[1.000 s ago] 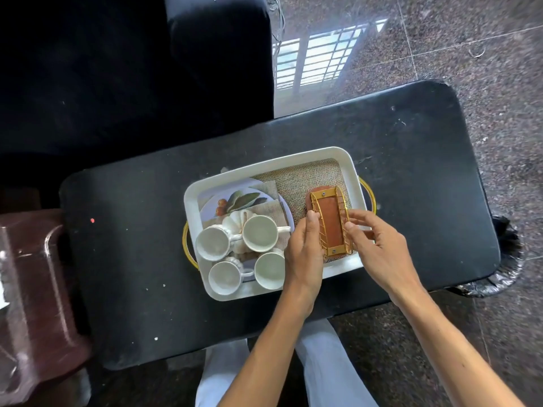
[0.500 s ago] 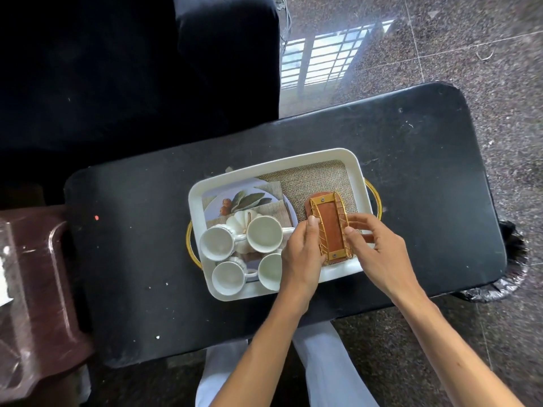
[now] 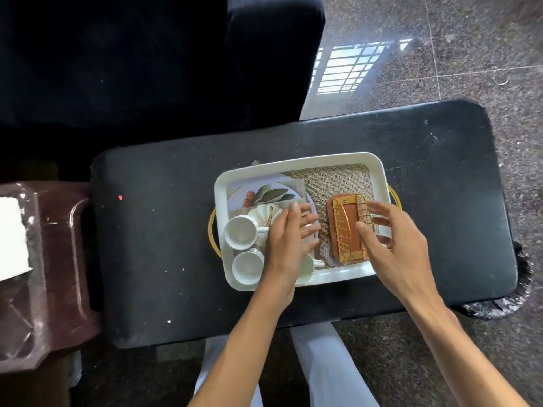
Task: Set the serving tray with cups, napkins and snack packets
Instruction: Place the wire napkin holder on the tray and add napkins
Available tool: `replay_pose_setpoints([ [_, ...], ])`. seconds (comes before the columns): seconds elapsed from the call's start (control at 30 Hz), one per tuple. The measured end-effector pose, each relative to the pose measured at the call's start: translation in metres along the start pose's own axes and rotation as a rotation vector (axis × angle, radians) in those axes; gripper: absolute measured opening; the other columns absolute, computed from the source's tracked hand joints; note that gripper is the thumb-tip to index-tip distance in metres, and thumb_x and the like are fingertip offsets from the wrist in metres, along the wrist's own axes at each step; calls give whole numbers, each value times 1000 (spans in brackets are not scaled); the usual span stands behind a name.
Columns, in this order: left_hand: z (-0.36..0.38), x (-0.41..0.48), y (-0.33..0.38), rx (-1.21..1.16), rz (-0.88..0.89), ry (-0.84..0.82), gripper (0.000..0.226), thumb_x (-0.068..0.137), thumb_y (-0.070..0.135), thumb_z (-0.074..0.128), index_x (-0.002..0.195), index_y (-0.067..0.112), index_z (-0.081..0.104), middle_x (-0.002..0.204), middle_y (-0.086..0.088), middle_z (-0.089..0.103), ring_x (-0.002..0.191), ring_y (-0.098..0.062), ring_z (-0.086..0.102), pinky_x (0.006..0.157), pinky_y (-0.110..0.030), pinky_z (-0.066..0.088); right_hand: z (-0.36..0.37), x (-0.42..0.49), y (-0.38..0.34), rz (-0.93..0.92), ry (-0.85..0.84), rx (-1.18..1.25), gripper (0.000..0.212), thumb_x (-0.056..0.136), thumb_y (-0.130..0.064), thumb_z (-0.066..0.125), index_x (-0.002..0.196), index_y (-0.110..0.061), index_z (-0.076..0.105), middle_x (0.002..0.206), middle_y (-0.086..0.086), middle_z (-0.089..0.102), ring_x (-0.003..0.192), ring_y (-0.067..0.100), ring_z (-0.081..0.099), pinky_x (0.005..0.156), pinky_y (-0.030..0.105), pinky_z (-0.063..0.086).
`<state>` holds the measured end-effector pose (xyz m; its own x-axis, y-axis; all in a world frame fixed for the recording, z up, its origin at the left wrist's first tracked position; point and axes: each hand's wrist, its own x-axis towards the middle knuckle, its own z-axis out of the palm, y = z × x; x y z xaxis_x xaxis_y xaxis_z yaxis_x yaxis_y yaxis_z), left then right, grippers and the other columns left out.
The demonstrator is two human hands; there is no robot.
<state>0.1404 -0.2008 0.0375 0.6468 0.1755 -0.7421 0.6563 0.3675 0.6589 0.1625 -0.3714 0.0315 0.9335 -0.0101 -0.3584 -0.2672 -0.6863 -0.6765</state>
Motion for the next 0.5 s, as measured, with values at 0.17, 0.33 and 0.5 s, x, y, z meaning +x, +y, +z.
replay_pose_setpoints([
  [0.17, -51, -10, 19, -115, 59, 54, 42, 107, 43, 40, 123, 14, 66, 116, -10, 77, 107, -20, 75, 94, -35, 61, 22, -4, -44, -97, -32, 40, 39, 92, -29, 68, 129, -25, 57, 121, -8, 62, 108, 2, 59, 85, 17, 52],
  [0.33, -131, -29, 35, -124, 158, 169, 38, 108, 39, 42, 123, 15, 67, 113, -9, 78, 104, -21, 75, 88, -31, 62, 67, -11, -93, -178, -123, 68, 38, 91, -25, 69, 128, -24, 57, 120, -6, 64, 107, 2, 61, 82, 14, 52],
  [0.5, -239, -51, 41, -65, 232, 395, 30, 109, 32, 41, 120, 21, 67, 115, -4, 77, 106, -18, 75, 91, -34, 60, 140, -22, -147, -227, -257, 131, 37, 90, -15, 71, 125, -20, 58, 117, 1, 64, 105, 13, 64, 77, 14, 53],
])
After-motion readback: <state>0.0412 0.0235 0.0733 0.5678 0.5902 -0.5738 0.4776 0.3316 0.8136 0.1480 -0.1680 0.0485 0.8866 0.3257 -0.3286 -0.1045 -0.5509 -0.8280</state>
